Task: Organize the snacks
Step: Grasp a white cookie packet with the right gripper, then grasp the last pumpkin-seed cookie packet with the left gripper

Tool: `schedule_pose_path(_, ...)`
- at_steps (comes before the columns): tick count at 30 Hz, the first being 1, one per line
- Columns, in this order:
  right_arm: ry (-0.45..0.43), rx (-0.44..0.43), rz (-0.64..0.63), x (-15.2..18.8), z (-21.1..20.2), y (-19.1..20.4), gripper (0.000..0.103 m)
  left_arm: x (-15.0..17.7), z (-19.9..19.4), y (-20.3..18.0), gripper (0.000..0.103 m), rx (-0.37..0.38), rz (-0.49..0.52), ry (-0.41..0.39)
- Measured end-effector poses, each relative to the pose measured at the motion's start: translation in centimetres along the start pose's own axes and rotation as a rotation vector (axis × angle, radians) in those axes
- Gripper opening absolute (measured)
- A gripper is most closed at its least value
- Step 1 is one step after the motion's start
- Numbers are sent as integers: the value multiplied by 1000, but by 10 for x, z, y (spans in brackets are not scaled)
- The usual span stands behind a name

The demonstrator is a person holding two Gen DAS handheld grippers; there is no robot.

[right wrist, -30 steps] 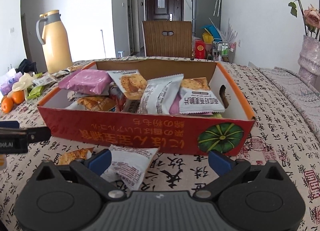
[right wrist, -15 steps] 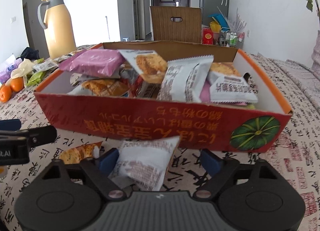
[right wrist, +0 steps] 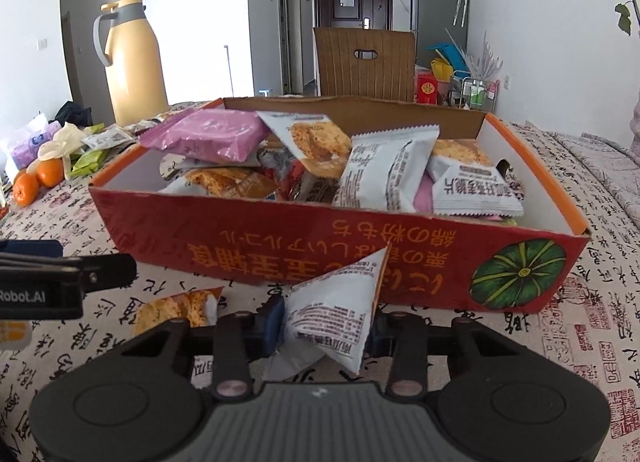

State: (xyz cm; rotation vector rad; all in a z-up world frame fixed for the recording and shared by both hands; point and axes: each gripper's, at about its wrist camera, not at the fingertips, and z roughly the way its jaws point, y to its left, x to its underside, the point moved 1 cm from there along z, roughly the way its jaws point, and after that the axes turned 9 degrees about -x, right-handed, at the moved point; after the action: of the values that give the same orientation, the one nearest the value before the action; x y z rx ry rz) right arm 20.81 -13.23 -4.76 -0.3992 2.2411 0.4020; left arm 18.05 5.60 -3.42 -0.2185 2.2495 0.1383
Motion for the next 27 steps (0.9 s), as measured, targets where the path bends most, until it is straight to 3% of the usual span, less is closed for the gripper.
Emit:
schedule_pose_path(15,-81,8,25,5,-44,-21,34,-6,-10,-13,103,-3,41,12)
schedule_pose_path(27,-146,36,70,14,-70,-51,34,-8,-18,-53,103,8,71,76)
